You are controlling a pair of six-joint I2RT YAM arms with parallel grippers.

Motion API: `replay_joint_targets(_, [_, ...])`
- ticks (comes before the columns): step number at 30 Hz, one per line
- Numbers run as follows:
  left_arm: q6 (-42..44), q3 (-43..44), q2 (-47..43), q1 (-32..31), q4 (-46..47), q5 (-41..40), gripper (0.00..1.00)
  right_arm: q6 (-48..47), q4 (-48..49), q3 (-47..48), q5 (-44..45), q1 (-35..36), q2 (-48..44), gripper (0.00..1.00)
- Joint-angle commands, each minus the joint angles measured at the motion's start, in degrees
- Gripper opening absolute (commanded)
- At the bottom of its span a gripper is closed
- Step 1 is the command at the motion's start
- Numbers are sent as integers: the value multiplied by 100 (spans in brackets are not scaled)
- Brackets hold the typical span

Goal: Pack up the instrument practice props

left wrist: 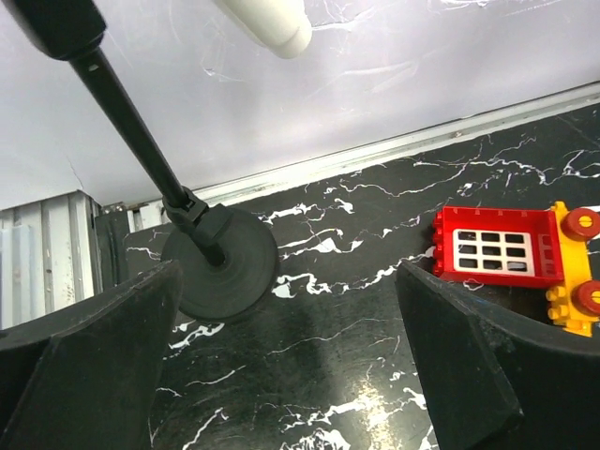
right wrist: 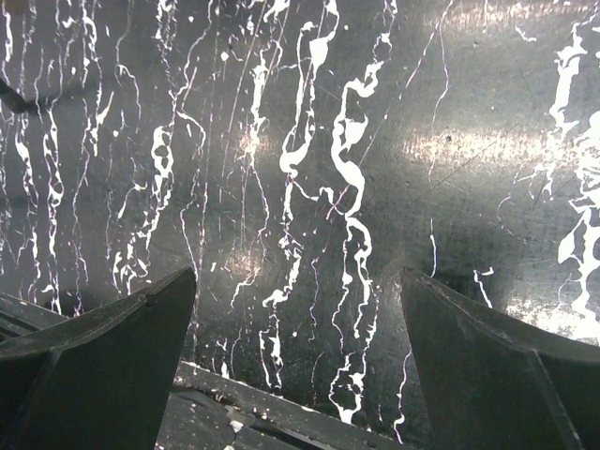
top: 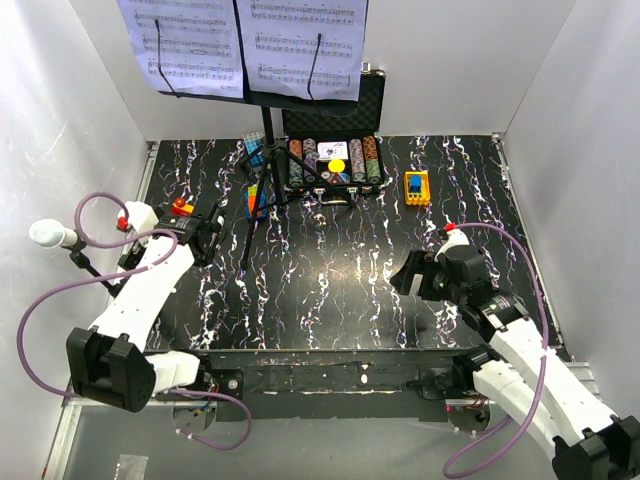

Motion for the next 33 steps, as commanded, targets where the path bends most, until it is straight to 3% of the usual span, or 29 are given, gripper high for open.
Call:
replay_joint_targets(1, [345, 251, 186, 17, -1662, -396, 98, 27, 131, 295, -124, 19, 170, 98])
replay_joint_targets(7, [206, 304, -490, 26, -1653, -115, 98, 35, 113, 270, -63, 19, 154, 98])
replay_joint_targets(12, [960, -47, -1544, 26, -450, 473, 98, 62, 70, 234, 34, 28, -40, 98])
replay_joint_targets(14, [1589, -249, -2027, 26, 206, 745, 98, 53, 26, 278, 42, 19, -75, 98])
replay_joint_targets(16, [3106, -564, -2467, 35, 1268, 1114, 98, 44, -45, 331, 34, 19, -58, 98])
replay_joint_targets(18, [3510, -706, -2784, 26, 1695, 1406, 98, 9, -54, 348, 42, 19, -49, 98])
replay_joint_targets(23, [2607, -514, -2357, 35, 548, 618, 89, 26, -10, 340, -36, 28, 39, 98])
replay_joint_targets(27, [281, 48, -1355, 35, -1665, -166, 86, 62, 52, 357, -80, 19, 109, 98])
replay_joint_targets(29, [319, 171, -950, 96, -1670, -307, 97, 79, 52, 384, -98, 28, 153, 98])
replay_joint_targets(33, [118, 164, -737, 202, -1662, -386, 98, 79, 8, 445, -98, 19, 162, 98])
